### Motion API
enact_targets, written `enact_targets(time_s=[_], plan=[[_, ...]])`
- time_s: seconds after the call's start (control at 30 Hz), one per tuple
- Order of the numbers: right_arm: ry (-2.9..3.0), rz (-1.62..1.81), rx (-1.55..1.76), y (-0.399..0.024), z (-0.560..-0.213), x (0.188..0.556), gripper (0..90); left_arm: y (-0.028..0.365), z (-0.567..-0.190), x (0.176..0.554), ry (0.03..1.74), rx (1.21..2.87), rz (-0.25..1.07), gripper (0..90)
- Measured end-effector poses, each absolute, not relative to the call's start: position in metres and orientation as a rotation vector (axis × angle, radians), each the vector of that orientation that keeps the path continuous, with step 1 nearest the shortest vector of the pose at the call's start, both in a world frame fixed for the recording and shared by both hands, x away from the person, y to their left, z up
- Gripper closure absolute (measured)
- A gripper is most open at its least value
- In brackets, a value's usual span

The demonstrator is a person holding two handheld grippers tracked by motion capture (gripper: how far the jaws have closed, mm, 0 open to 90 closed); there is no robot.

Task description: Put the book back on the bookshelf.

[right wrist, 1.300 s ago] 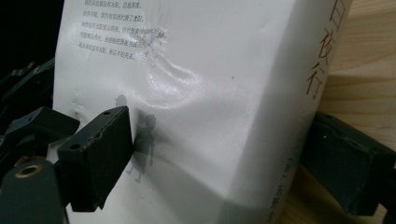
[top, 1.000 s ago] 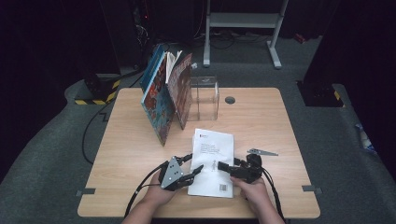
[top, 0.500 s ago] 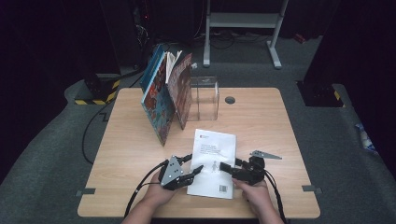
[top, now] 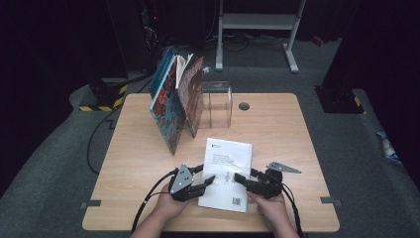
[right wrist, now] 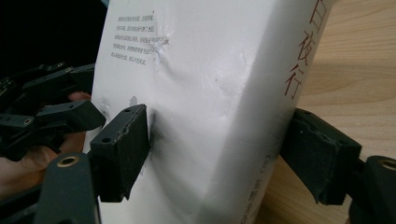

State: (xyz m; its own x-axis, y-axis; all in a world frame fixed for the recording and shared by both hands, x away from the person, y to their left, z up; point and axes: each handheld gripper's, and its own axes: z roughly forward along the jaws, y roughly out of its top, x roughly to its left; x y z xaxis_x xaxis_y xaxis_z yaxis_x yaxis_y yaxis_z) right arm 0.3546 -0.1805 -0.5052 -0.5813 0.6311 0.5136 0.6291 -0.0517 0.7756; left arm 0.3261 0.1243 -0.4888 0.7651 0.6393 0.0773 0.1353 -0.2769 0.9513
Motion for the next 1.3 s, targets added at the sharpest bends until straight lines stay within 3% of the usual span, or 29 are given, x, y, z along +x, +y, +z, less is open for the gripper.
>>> enact_targets(time_s=[0.57, 1.3], plan=[[2.137, 1.765, 1.419, -0.1805, -0.5031, 0.35, 27.1, 0.1247, -0.4884, 0.3268, 0.659, 1.804, 0.493, 49.4], [2.109, 1.758, 1.364, -0.1802, -0.4985, 0.3469, 28.4, 0.1275, -0.4849, 0.3325, 0.789, 1.722, 0.378, 57.0]])
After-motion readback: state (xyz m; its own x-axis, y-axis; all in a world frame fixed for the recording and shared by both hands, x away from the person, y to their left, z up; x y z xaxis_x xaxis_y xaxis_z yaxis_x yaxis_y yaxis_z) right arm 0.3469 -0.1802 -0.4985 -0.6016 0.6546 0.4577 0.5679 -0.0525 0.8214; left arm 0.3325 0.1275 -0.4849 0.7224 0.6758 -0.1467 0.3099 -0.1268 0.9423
